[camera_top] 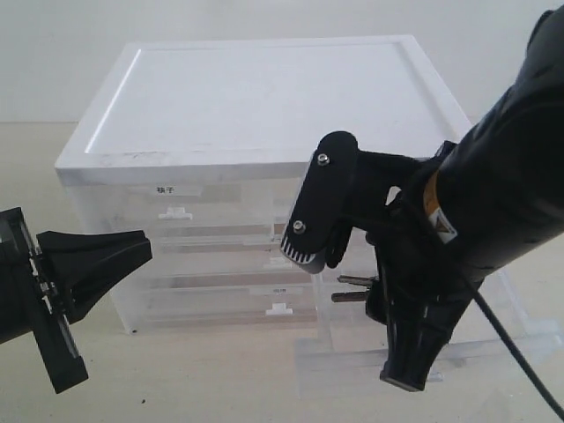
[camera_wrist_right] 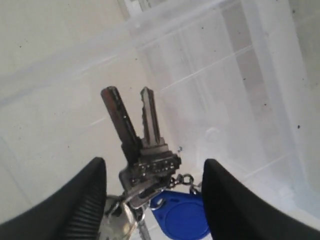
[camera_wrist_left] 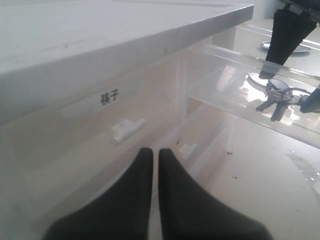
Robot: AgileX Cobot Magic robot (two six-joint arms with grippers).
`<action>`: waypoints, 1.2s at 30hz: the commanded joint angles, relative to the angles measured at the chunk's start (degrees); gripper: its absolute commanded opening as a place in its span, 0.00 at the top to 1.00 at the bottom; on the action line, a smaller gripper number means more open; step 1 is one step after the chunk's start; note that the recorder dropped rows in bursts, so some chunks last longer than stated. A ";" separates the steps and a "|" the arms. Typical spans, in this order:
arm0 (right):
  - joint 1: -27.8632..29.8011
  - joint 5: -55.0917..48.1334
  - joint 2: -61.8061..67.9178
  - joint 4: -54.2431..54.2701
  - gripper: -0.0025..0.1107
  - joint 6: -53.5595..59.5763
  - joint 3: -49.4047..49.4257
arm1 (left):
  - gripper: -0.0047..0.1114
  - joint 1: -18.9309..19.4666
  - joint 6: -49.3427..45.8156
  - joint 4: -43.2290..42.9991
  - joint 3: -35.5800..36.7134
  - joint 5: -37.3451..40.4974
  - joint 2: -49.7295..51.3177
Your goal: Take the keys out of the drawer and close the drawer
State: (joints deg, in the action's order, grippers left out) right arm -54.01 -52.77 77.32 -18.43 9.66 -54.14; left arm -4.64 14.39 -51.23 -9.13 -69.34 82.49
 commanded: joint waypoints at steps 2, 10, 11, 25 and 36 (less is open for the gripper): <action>0.20 1.02 2.81 -3.24 0.61 -0.65 -0.27 | 0.92 -0.11 0.57 -0.22 -0.21 -0.62 0.18; 0.20 1.72 3.07 -7.33 0.98 -0.95 -2.16 | 0.92 -0.11 0.57 -0.03 -0.21 -0.62 0.18; 0.20 1.85 3.07 -7.45 0.98 -1.73 -2.87 | 0.92 -0.11 0.70 -0.08 -0.21 -0.62 0.18; -2.62 1.04 -5.18 -6.79 0.98 -3.92 -5.97 | 0.92 -0.11 0.81 -0.08 -0.21 -0.62 0.18; -2.50 -1.99 -1.09 -7.67 0.27 -14.59 -4.47 | 0.92 -0.11 1.00 -0.44 -0.21 -0.62 0.18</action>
State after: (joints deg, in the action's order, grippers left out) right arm -56.51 -54.39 75.03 -24.36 -2.70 -58.99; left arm -4.64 14.86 -51.46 -9.13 -69.34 82.49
